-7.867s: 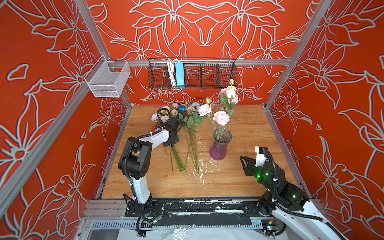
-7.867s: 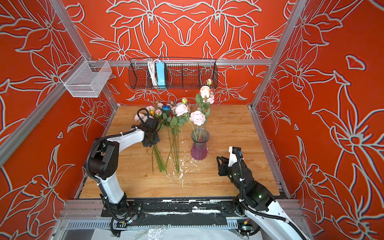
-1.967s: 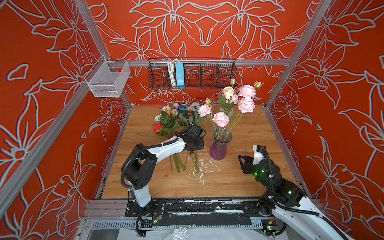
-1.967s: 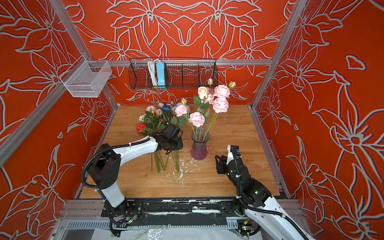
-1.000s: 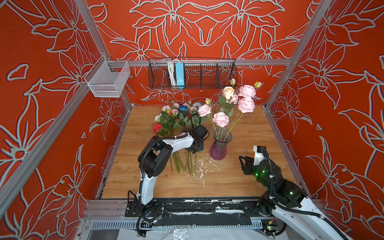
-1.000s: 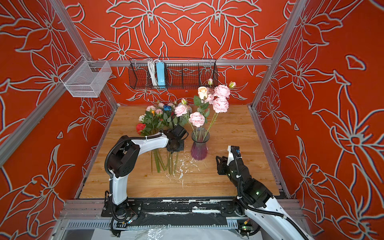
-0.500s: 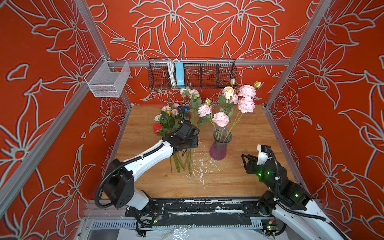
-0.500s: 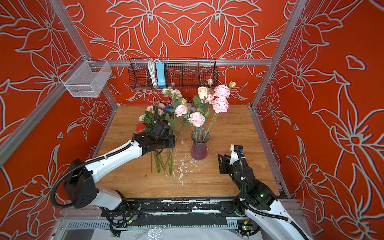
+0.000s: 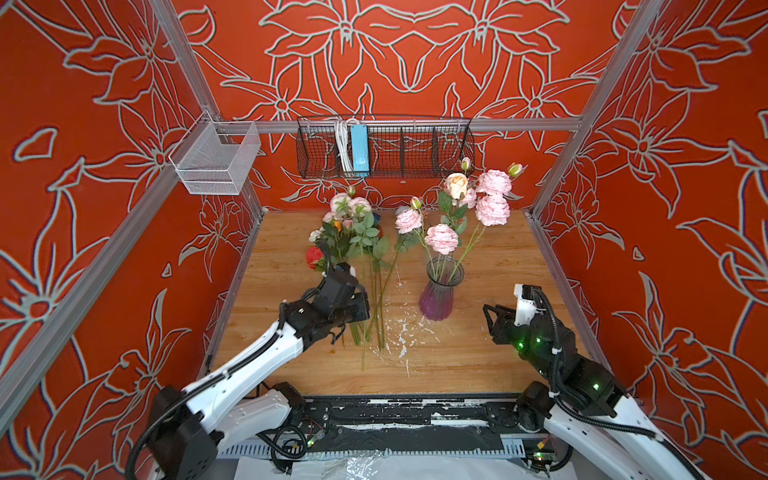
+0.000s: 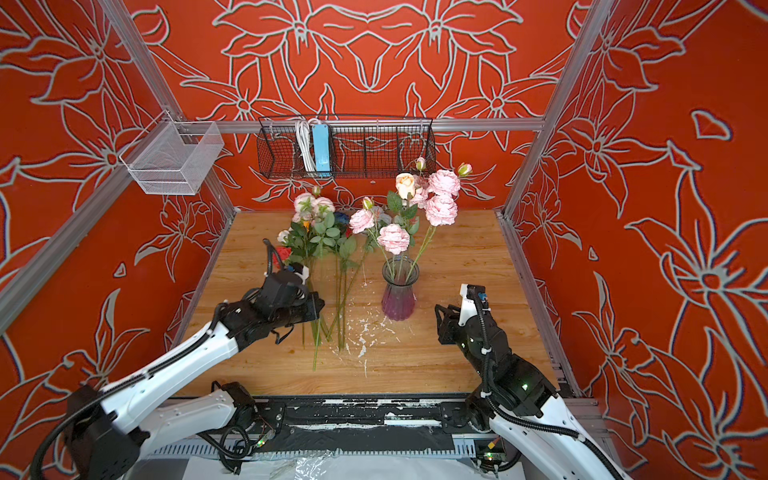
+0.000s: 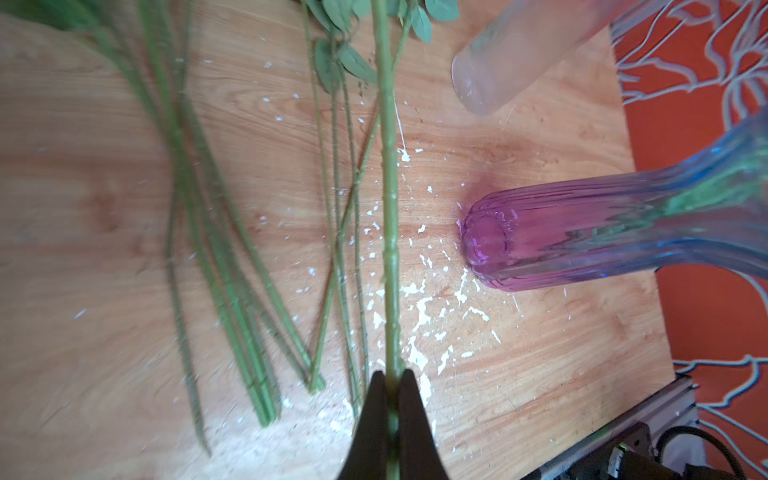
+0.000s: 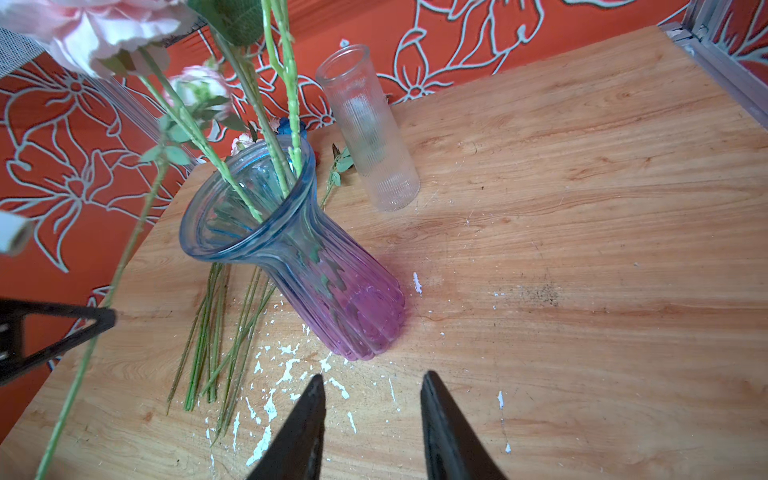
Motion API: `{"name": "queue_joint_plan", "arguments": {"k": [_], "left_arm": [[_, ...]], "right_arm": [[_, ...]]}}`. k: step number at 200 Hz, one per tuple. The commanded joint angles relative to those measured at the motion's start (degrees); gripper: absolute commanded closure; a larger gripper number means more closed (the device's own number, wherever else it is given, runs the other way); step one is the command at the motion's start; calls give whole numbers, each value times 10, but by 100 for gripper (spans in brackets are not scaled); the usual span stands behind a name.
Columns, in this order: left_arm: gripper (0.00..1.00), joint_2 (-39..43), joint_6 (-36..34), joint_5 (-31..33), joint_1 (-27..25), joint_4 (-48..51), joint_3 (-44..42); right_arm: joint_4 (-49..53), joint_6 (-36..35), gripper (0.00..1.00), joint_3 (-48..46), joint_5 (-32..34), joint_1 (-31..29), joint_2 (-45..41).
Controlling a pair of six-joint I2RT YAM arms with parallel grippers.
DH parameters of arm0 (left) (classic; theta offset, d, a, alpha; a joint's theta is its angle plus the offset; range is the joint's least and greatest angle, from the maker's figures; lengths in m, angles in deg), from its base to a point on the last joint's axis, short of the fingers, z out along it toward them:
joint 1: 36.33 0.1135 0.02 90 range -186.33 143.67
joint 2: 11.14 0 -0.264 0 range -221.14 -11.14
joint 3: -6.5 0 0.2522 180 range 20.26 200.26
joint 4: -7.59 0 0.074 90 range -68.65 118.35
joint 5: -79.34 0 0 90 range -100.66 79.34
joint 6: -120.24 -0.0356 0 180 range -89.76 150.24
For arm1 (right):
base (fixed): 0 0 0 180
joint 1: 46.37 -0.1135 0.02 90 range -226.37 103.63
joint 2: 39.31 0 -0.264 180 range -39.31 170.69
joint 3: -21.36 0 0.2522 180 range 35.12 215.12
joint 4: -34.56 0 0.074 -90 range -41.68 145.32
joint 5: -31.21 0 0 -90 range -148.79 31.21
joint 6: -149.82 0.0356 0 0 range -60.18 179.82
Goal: Arrange the flowers into the vase
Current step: 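Lift the pink rose with the left gripper toward the right gripper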
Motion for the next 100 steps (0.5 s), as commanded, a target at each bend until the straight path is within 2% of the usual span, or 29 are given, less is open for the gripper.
{"name": "queue_joint_plan", "arguments": {"k": [1,35,66,100], "left_arm": [[100,104,51,43,0,32,-40],[100,263,96,102,0,79,-74],[100,336,37,91,0,41,-77],[100,323,-63,71,-1,-39,-40]], "right_arm": [[6,-3,60,28,-8,-1,11],[-1,-1,60,41,-22,-1,26],[-9,-4,60,59,-33,-1,51],[-13,-19,60,84,-48,-1,63]]}}
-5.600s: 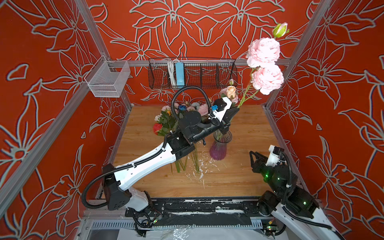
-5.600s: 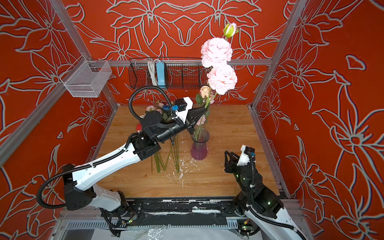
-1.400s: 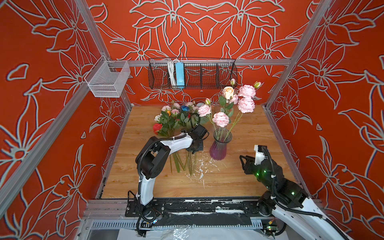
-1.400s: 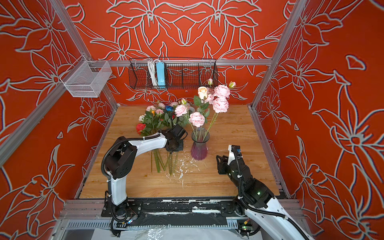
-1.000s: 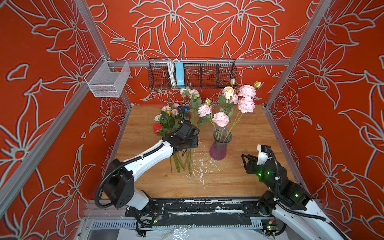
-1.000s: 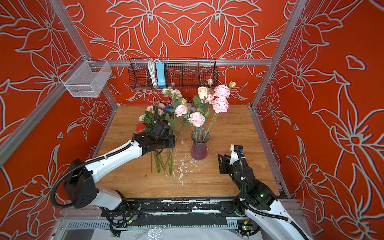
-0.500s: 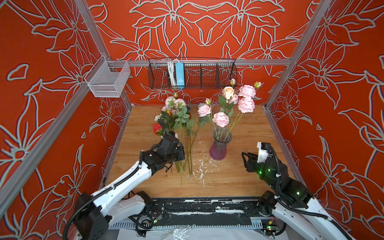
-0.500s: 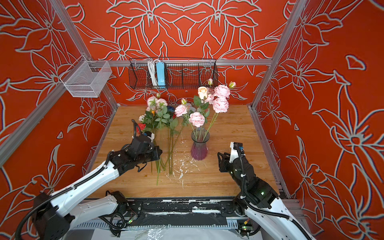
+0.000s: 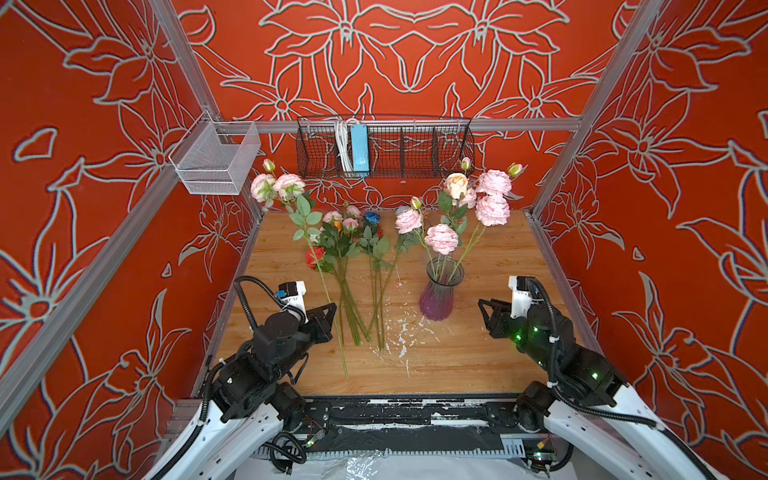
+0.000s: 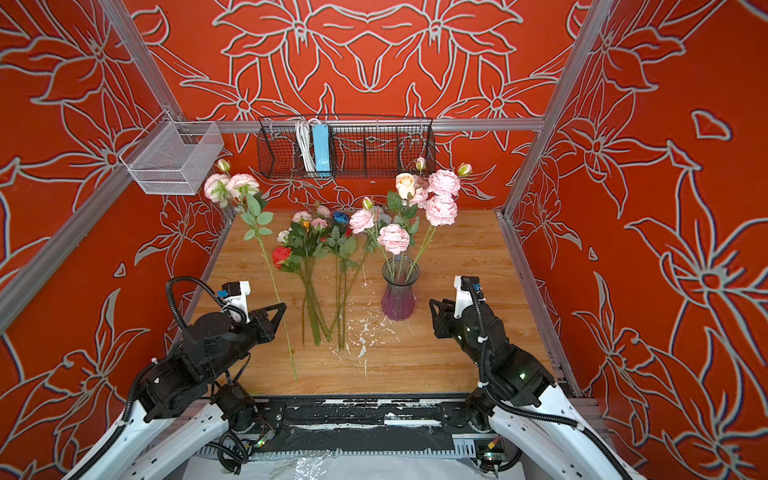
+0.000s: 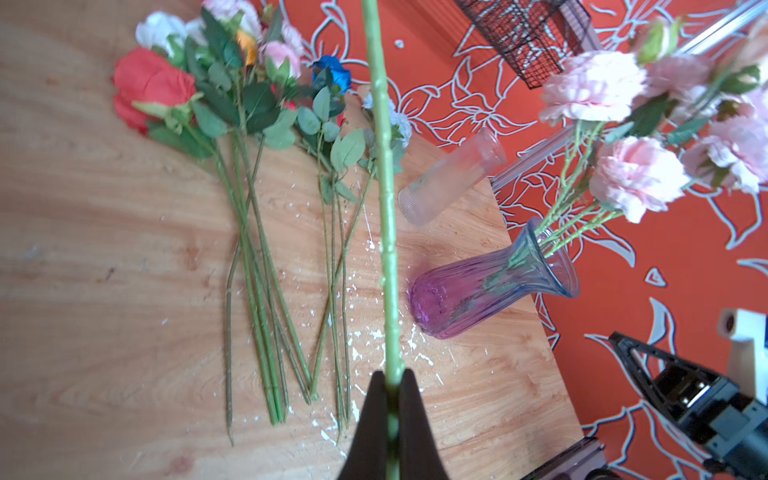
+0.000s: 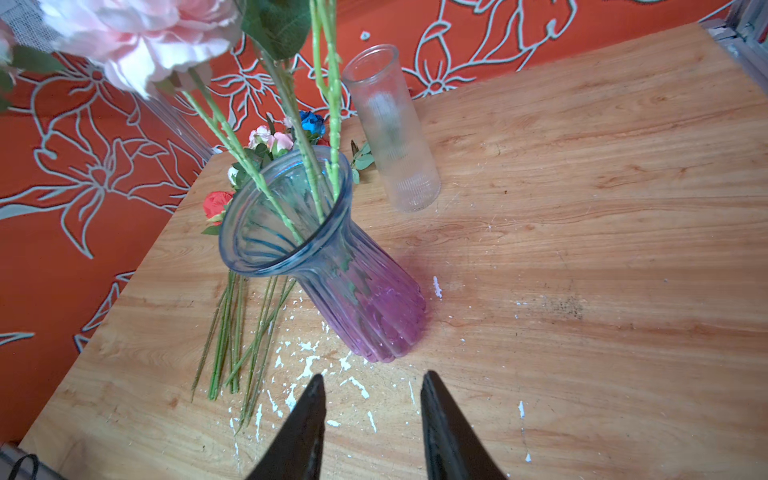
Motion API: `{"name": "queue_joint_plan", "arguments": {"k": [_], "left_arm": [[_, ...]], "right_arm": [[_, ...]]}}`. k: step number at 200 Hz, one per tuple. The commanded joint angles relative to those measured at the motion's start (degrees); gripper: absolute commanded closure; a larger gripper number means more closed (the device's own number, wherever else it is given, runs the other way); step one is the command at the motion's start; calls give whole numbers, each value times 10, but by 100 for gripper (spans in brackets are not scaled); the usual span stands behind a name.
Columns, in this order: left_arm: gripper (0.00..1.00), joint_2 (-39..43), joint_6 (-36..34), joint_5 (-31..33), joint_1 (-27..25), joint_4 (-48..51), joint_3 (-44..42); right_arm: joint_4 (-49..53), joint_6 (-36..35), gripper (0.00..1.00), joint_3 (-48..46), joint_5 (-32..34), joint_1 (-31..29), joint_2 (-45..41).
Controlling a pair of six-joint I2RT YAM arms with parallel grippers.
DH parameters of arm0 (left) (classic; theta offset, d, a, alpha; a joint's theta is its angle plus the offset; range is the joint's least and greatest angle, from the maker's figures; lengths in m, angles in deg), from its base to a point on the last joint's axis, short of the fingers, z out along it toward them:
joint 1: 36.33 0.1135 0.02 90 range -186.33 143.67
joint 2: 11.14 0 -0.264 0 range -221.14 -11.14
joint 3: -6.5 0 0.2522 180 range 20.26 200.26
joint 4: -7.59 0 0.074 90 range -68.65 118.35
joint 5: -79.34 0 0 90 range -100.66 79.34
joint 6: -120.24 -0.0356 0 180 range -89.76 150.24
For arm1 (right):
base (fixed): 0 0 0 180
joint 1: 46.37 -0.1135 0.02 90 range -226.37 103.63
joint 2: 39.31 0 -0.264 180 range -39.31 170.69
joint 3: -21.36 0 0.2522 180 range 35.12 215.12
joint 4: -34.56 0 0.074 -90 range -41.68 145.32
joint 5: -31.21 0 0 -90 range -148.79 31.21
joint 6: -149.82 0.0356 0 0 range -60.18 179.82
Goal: Arrange the flowers into the vase
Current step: 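Lift the pink rose with the left gripper toward the right gripper, then take the stem with the right gripper, raise it while the left releases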
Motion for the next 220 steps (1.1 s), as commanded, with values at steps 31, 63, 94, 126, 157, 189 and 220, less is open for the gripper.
{"name": "queue_joint_plan", "arguments": {"k": [31,63,94,126,157,189,220], "left_arm": [[100,-44,-173,-58,-5,-196,54],[100,-117,-235,-74,-37,-262,92],[100,-224,-345,20,-153,-290,154],[100,-341,-459,123,-273,-308,231],[100,-412,-497,146,-315,-323,275],[100,-448,-486,138,-333,-330,291],[100,-457,-462,124,-336,-350,279]], "right_arm": [[-21,-33,55,51,-55,-1,1],[-24,-59,50,87,-111,-1,15],[-42,-73,45,117,-170,-1,18],[-89,-77,43,146,-245,-1,30],[-143,-77,43,183,-306,-1,49],[-170,-89,44,219,-305,-1,76],[-207,-80,49,227,-246,-1,92]]}}
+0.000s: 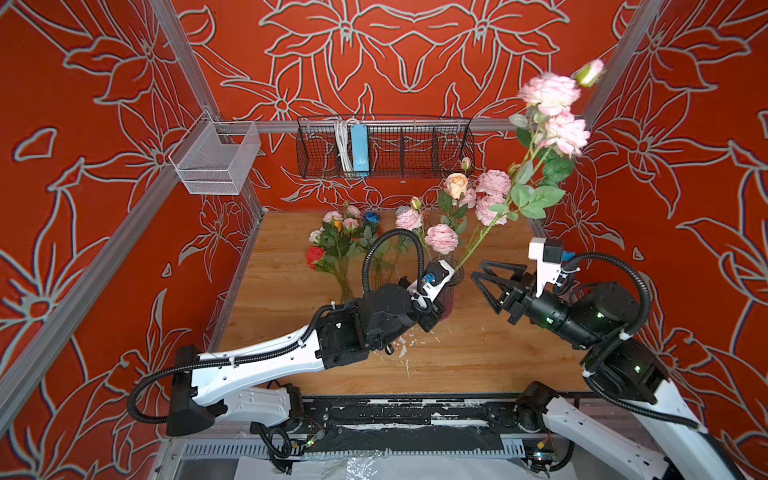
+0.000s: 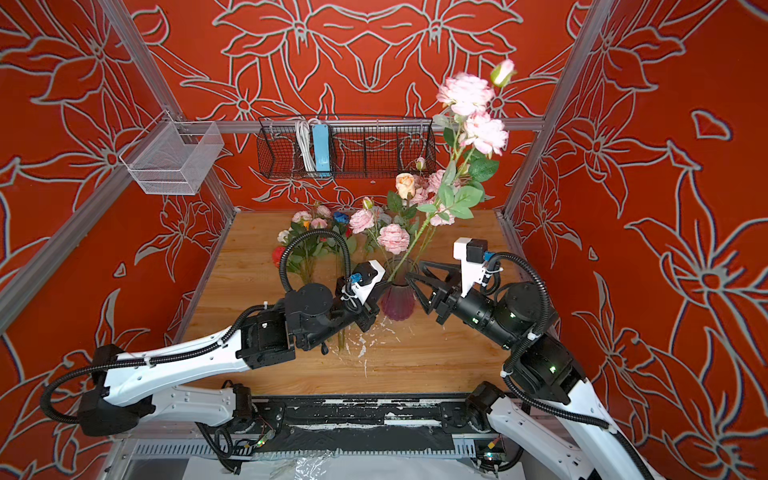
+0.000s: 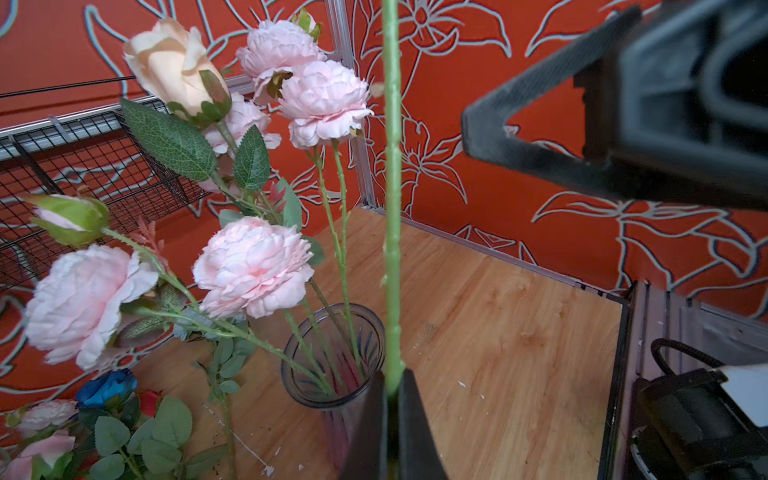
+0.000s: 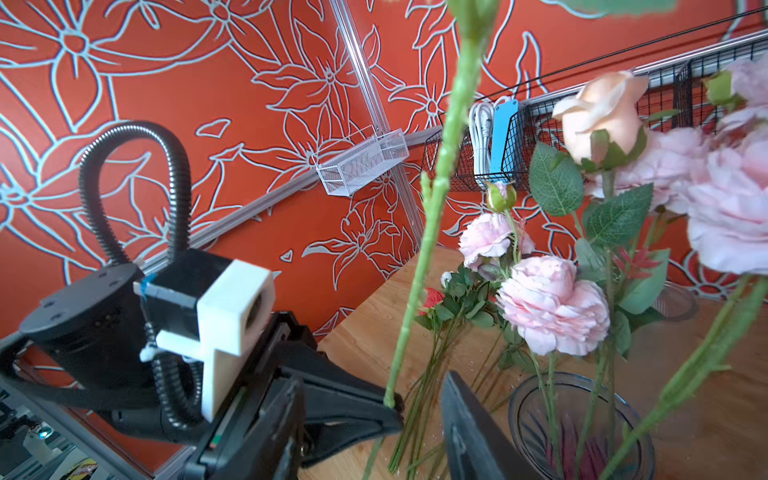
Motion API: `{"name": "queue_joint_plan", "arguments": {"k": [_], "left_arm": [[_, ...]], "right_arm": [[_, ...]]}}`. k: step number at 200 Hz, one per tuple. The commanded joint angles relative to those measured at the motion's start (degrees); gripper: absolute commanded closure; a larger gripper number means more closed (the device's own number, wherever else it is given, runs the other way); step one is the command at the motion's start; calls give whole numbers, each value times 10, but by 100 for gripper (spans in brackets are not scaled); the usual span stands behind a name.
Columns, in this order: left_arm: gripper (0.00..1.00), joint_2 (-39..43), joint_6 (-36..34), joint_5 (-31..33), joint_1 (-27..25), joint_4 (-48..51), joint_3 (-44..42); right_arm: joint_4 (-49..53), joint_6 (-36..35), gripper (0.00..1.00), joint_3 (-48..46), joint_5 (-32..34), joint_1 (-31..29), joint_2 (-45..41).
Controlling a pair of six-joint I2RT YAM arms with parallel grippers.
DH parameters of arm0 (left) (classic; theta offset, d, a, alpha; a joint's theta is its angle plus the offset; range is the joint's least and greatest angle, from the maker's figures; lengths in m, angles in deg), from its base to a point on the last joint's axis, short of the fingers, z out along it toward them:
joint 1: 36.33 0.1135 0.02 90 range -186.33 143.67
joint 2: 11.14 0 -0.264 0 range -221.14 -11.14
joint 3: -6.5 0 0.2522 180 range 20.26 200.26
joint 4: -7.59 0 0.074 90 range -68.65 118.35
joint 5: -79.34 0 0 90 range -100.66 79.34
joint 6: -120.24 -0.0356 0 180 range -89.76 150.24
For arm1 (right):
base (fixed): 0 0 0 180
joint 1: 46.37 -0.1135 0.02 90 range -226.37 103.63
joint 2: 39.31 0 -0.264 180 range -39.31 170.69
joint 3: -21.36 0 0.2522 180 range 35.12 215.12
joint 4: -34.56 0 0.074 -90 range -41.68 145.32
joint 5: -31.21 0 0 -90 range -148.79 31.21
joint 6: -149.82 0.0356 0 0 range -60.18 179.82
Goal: Arrange the flowers into the vase
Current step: 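Take the stem with the right gripper, raise it while the left releases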
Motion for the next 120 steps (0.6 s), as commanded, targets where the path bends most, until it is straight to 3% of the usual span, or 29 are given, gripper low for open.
{"name": "queue_joint_plan", "arguments": {"k": [1,33,76,120], "left_arm": [[100,0,8,4,-3,-44,5],[100,-3,17,-4,-4,-43,3],[100,-11,25,2,-5,-47,1],[100,-15,26,6,-5,-50,-1]], "right_arm": [[-50,-2,49,13,36,-1,10],[-62,3,55,34,100,-1,32],[-67,-9,60,54,78,-1,85],[-99,13,92,43,67,-1,91]]}}
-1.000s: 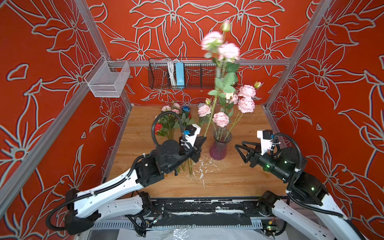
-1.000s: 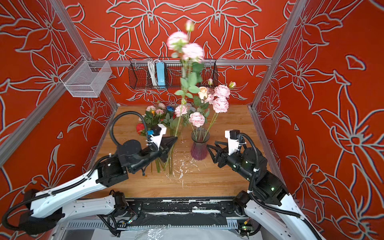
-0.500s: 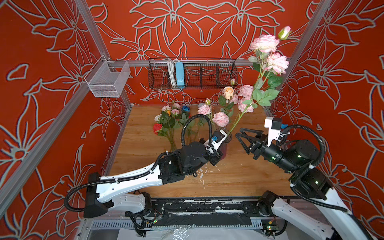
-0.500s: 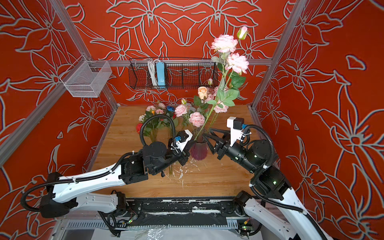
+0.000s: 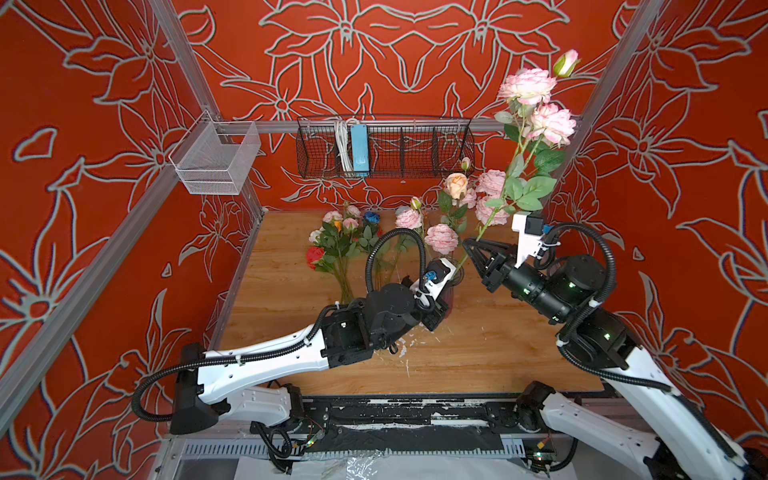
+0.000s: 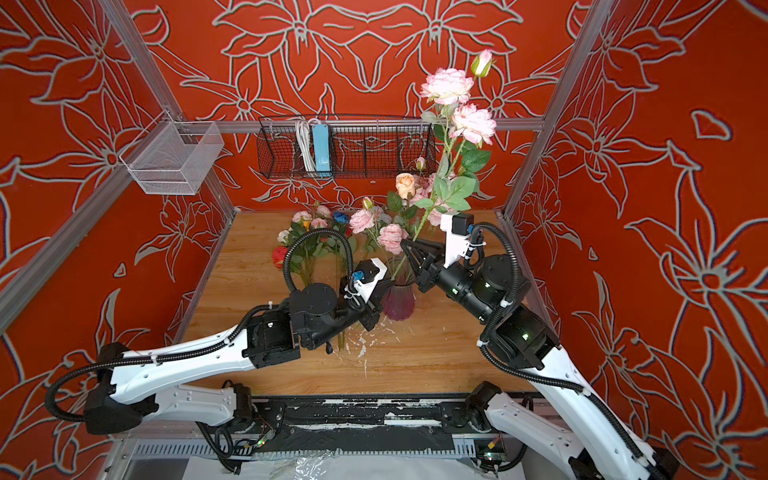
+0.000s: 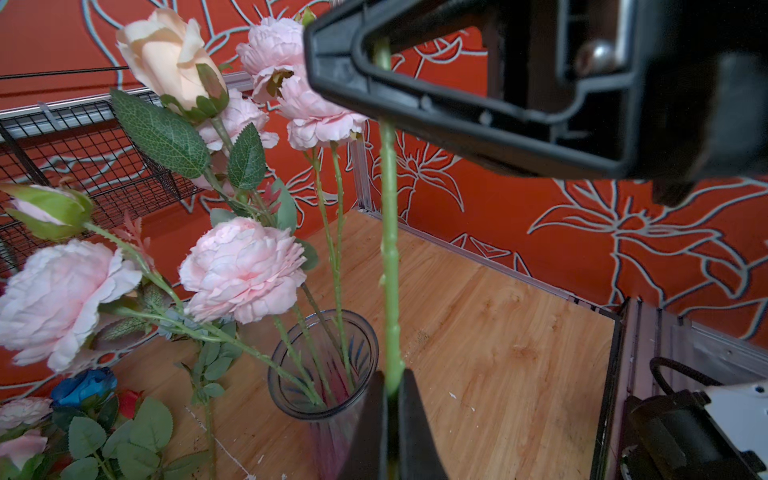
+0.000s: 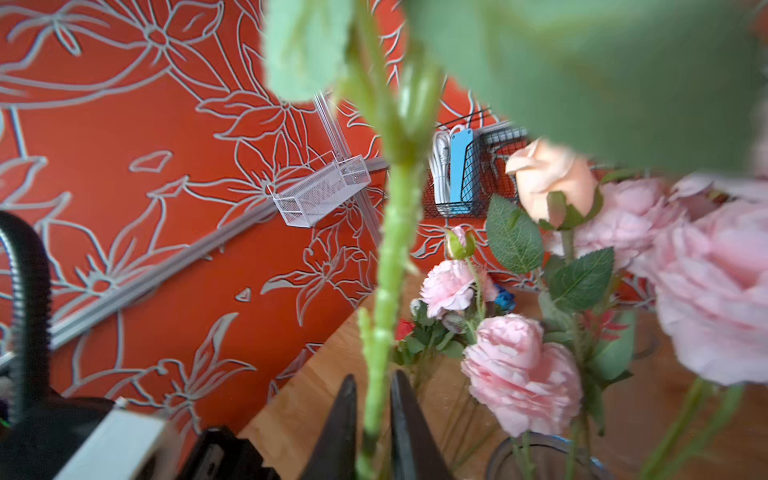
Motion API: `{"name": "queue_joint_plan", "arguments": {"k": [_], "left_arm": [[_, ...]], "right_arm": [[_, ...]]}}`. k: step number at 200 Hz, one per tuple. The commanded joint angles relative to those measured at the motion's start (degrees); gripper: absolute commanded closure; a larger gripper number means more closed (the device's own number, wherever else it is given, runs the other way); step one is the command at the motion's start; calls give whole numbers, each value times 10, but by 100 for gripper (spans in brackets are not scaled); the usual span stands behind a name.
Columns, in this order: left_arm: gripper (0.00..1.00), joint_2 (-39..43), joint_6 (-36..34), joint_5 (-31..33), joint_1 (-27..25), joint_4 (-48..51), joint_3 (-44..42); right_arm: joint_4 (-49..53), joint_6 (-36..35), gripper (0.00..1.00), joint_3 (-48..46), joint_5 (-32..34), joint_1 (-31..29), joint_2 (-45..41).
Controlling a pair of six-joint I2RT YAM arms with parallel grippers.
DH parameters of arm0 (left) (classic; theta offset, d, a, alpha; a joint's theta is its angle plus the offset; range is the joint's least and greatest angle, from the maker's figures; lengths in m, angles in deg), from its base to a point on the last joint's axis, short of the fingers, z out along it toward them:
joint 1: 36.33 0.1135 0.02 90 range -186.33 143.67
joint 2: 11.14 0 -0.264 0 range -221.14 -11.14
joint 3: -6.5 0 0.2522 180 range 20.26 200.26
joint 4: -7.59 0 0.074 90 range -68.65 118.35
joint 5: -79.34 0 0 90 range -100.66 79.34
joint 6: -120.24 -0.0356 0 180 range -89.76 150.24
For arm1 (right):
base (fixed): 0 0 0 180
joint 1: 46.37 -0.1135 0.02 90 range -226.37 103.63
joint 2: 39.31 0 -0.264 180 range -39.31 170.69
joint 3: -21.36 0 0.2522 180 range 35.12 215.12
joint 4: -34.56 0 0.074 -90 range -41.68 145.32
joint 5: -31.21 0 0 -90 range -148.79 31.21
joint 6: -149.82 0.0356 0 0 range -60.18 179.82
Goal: Arrange the flowers into the vase
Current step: 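Take the stem with the right gripper, raise it while the left releases, then lower the pink rose stem into the purple vase with the right gripper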
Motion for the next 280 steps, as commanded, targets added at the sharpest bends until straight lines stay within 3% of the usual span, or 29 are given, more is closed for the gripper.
{"name": "queue_joint_plan", "arguments": {"k": [1,30,38,59,82,92,137,180,225,280], "left_arm": [[100,-1,3,6,-4,-28,-1],[98,3,4,17,-4,-42,-12],[89,5,4,22,-3,-53,-18],[46,10,4,40,-3,-63,-27],[26,38,28,117,-3,-58,-46],[21,59,40,158,-2,-60,-65],[21,184,128,249,12,12,-140],[21,271,187,279,23,59,-190],[21,276,187,282,38,46,-196],[21,236,190,254,52,43,-182]], "right_arm": [[-38,11,92,0,-4,-1,-7],[-41,19,100,2,-18,-1,-7],[-44,21,100,2,-18,-1,-7],[-39,11,100,10,-2,-1,-4],[17,-55,100,65,53,-1,9],[12,-78,100,76,91,-1,12],[60,-209,100,194,184,-1,72],[61,-257,100,219,236,-1,115],[22,-216,100,151,250,4,126],[-1,-138,99,20,210,5,99]]}}
